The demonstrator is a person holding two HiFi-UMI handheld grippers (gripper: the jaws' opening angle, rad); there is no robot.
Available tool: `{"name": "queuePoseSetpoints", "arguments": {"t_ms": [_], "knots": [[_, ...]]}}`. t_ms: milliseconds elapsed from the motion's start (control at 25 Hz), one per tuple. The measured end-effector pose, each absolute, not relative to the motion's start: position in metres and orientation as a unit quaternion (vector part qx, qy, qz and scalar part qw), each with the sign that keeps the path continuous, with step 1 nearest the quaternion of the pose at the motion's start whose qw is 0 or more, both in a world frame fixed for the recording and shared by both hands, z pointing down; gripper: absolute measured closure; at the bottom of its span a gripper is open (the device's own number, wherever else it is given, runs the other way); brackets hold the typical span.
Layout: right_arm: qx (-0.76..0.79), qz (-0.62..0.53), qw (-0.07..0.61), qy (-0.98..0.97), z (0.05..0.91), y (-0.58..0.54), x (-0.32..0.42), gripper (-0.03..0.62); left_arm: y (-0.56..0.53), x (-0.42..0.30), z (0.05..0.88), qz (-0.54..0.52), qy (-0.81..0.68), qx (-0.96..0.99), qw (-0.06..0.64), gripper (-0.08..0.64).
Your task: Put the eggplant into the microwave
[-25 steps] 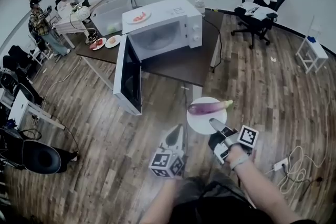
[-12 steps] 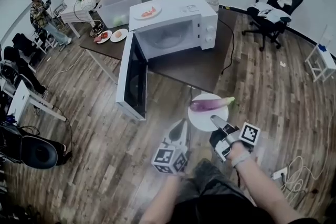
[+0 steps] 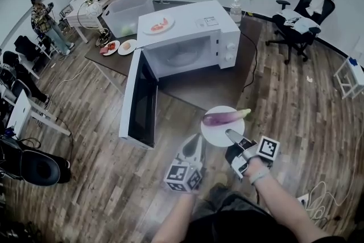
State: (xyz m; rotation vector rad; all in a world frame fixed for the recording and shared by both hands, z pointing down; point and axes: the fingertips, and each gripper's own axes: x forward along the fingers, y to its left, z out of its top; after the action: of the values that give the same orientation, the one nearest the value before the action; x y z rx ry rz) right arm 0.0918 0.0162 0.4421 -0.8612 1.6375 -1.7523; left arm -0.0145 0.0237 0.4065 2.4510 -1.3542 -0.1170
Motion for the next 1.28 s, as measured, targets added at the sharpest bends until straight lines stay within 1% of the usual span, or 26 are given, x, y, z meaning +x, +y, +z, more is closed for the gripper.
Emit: {"name": "queuePoseSetpoints", "arguments": {"t_ms": [520,920,1280], "knots": [[-0.304,-0.666,0.269,0.626,0.446,-0.052,0.106,0.578,-0.038,-0.009,0.412,-0.052,-0.513,0.840,0.170,0.560],[-0.293,-0.670,0.260,0.631,0.449,-0.079,0.107,0.578,-0.051,-0.009,0.425,-0.051,-0.525,0.830,0.180,0.560],[-0.289,-0.674,0.255,0.630,0.452,-0.101,0.100,0.578,-0.075,-0.005,0.423,-0.053,-0.521,0.834,0.175,0.560]]}}
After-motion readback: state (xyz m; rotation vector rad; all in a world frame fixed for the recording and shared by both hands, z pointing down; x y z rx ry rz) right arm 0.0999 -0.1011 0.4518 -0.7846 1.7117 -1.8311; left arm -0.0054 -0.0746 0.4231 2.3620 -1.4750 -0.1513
